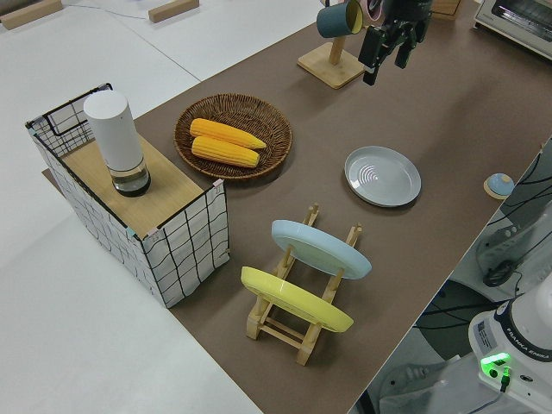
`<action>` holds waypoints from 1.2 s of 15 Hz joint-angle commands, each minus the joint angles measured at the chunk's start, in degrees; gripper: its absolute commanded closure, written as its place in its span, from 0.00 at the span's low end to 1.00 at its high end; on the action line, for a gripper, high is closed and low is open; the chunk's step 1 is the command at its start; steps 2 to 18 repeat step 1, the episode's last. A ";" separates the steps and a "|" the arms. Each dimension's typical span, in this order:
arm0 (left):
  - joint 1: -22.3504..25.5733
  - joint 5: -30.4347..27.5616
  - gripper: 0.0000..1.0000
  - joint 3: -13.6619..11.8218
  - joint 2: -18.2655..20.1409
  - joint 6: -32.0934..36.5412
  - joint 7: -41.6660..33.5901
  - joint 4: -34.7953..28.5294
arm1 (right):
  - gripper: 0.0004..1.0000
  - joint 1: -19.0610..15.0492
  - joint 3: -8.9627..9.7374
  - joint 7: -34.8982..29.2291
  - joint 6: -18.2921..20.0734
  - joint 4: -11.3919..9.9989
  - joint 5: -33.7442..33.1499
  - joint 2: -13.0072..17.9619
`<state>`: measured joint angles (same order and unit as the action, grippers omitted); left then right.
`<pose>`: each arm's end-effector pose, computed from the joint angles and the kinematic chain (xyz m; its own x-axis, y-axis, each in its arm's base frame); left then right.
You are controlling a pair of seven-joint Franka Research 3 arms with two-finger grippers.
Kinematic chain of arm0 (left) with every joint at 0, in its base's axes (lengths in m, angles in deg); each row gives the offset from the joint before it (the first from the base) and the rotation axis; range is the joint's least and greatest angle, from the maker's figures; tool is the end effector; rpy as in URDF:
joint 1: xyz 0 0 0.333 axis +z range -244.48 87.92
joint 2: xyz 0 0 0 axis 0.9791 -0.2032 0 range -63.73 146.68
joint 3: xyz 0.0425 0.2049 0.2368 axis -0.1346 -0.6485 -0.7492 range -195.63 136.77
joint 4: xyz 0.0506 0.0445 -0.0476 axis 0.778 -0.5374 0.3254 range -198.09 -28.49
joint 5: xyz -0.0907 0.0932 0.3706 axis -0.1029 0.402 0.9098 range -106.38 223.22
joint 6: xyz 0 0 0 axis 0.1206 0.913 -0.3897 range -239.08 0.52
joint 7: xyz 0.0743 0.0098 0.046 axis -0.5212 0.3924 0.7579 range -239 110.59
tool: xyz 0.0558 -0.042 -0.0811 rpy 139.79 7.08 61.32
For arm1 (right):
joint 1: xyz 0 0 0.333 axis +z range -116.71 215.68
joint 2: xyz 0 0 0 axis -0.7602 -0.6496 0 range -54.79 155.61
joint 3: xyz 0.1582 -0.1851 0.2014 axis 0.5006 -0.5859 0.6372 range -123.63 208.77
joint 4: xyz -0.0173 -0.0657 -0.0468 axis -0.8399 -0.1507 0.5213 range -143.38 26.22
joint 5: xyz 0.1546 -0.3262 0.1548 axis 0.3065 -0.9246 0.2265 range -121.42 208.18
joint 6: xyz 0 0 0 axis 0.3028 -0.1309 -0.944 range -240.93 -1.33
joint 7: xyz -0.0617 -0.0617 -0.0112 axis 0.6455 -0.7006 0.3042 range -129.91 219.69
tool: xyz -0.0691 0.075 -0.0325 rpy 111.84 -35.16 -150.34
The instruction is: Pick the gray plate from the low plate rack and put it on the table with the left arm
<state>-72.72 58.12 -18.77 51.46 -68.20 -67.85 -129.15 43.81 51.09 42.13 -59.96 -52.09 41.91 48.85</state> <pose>0.4973 -0.0514 0.5774 0.9870 -0.1468 -0.0647 -0.1485 -0.9887 -0.0227 0.5517 0.0231 0.6410 0.9989 -0.0012 -0.0463 -0.0001 -0.9997 0.0239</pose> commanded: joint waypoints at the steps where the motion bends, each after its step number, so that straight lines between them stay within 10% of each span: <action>1: -0.11 0.65 0.00 -0.29 -0.49 1.46 -0.32 1.19 | 0.02 -0.12 0.17 -0.22 0.34 0.29 0.24 -0.11; 18: -0.11 0.65 0.00 -0.29 -0.49 1.46 -0.32 1.19 | 0.02 -0.12 0.17 -0.22 0.34 0.29 0.24 -0.11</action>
